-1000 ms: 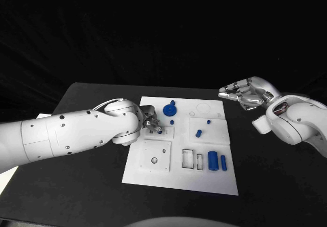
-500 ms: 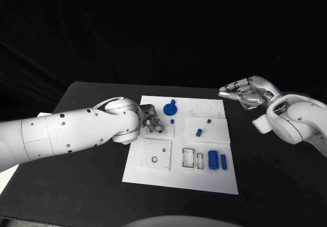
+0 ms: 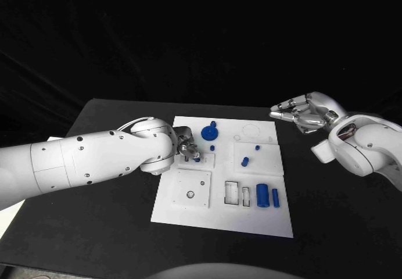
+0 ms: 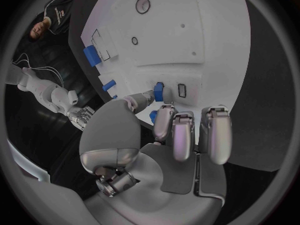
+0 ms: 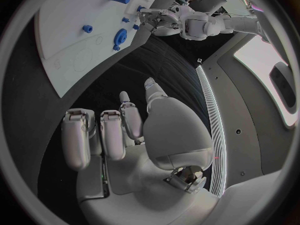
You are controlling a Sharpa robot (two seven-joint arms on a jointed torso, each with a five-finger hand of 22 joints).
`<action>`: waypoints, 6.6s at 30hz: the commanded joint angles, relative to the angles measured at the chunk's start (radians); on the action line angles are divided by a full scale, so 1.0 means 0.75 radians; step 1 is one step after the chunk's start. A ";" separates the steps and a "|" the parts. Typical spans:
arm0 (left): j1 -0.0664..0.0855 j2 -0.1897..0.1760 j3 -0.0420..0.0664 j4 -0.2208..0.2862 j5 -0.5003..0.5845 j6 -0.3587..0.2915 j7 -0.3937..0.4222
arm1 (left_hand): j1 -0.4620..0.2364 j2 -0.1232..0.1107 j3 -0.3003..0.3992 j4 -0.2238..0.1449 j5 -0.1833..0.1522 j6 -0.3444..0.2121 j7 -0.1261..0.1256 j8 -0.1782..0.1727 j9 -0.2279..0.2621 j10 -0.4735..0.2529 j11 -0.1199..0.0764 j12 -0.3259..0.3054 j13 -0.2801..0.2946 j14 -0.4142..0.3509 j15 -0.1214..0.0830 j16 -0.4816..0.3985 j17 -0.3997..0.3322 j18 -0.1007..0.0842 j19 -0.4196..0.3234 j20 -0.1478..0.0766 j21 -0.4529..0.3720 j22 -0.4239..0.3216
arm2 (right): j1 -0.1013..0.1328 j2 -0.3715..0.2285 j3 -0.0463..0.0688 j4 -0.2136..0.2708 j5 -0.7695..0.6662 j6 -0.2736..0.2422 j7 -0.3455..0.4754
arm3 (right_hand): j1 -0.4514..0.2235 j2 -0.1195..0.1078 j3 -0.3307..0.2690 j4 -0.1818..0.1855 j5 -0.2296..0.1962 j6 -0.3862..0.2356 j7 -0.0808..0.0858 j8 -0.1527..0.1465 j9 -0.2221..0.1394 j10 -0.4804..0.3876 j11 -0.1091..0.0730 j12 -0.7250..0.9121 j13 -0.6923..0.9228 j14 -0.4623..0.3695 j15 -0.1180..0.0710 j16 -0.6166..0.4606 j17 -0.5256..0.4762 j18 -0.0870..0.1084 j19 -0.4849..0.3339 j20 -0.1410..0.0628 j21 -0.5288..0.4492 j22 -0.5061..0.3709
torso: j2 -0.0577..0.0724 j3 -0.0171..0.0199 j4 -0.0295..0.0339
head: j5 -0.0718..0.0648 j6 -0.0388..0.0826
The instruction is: Assemble the parts on the task board
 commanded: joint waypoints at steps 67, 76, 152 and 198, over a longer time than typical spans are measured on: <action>-0.005 0.019 -0.004 -0.020 -0.044 0.023 -0.106 | 0.056 -0.007 0.029 -0.088 0.209 0.093 -0.068 0.034 -0.017 0.025 -0.026 0.010 0.009 0.140 -0.025 0.004 0.351 -0.030 0.122 -0.027 0.021 0.301 | 0.000 0.001 0.000 -0.008 -0.002 0.011 0.004 | 0.004 0.006 -0.018 0.003 0.010 -0.006 0.000 -0.003 0.002 -0.016 0.001 -0.010 0.064 0.087 -0.004 -0.013 0.120 0.016 -0.007 -0.001 -0.009 0.039 | 0.000 -0.0008 0.0006 | 0.001 -0.012; -0.005 0.015 -0.004 -0.018 -0.057 0.021 -0.120 | 0.058 -0.005 0.033 -0.091 0.209 0.093 -0.067 0.035 -0.017 0.028 -0.025 0.014 0.014 0.140 -0.024 0.004 0.351 -0.033 0.126 -0.026 0.028 0.312 | 0.000 0.001 0.000 -0.009 -0.002 0.015 0.003 | 0.003 0.006 -0.021 0.004 0.011 -0.007 0.000 -0.003 0.002 -0.016 0.001 -0.009 0.064 0.087 -0.004 -0.013 0.119 0.017 -0.007 -0.001 -0.010 0.038 | 0.000 -0.0014 0.0009 | 0.002 -0.015; -0.005 0.006 0.010 -0.037 -0.023 -0.009 -0.124 | -0.130 0.035 -0.857 0.303 0.207 0.167 -0.086 0.083 -0.107 0.061 -0.034 0.047 0.056 0.140 -0.032 0.004 0.351 -0.041 0.139 -0.031 0.051 0.351 | -0.001 0.004 0.000 -0.016 -0.002 0.021 0.001 | -0.002 0.006 -0.032 0.010 0.012 -0.007 0.000 -0.003 0.003 -0.018 0.001 -0.012 0.062 0.087 -0.004 -0.016 0.117 0.017 -0.008 -0.001 -0.011 0.036 | 0.000 -0.0009 -0.0003 | -0.003 -0.014; 0.139 0.230 0.064 -0.634 0.042 0.408 0.014 | 0.043 0.153 -1.129 0.299 0.105 0.029 0.006 -0.089 -0.303 -0.083 0.042 -0.098 -0.111 0.140 0.033 0.004 0.351 -0.021 0.108 0.030 -0.010 0.267 | -0.010 0.027 0.000 -0.039 -0.002 0.026 0.006 | -0.003 0.008 -0.036 0.012 0.013 -0.008 0.000 -0.003 0.003 -0.017 0.001 -0.011 0.062 0.087 -0.004 -0.015 0.117 0.017 -0.008 -0.001 -0.012 0.036 | 0.004 -0.0064 -0.0055 | 0.018 0.013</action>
